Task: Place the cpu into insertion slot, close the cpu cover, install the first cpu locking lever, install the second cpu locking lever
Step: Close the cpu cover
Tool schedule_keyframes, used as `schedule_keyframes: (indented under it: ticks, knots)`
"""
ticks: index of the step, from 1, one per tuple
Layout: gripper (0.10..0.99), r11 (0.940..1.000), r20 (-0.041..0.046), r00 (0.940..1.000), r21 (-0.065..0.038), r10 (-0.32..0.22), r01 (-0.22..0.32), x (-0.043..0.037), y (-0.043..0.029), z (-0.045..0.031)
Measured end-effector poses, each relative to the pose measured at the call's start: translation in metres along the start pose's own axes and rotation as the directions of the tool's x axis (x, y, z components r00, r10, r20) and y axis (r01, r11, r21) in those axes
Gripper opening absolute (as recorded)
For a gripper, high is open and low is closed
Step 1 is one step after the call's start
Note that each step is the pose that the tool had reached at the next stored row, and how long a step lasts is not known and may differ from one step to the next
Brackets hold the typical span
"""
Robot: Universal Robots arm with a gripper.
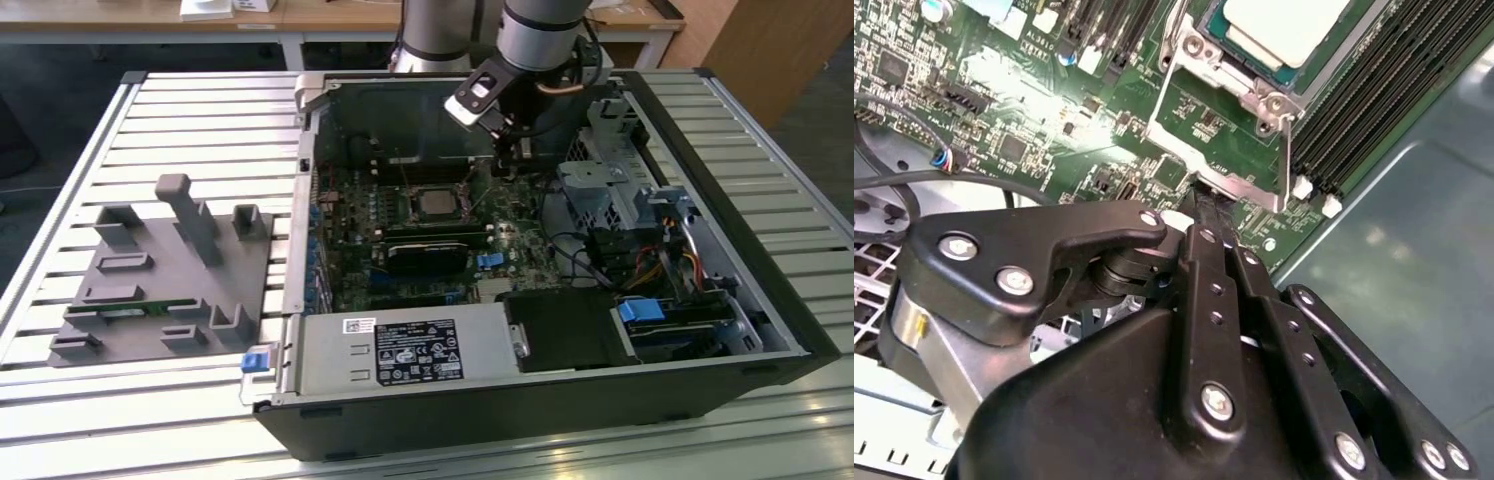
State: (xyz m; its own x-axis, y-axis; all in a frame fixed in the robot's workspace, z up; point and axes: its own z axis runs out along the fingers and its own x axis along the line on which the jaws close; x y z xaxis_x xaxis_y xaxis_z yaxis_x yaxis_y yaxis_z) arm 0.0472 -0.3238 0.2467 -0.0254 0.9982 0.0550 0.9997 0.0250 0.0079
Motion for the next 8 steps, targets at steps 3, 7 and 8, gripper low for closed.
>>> schedule_keyframes:
  ticks: [3,7,8]
  knots:
    - [0.106,1.0000,0.0000,1.0000,0.000,0.000,0.000,0.0001,-0.0024,0.0002]
    - [0.106,1.0000,0.0000,1.0000,0.000,0.000,0.000,0.0001,-0.0057,0.0003]
    - [0.106,1.0000,0.0000,1.0000,0.000,0.000,0.000,0.0002,-0.0064,0.0004]
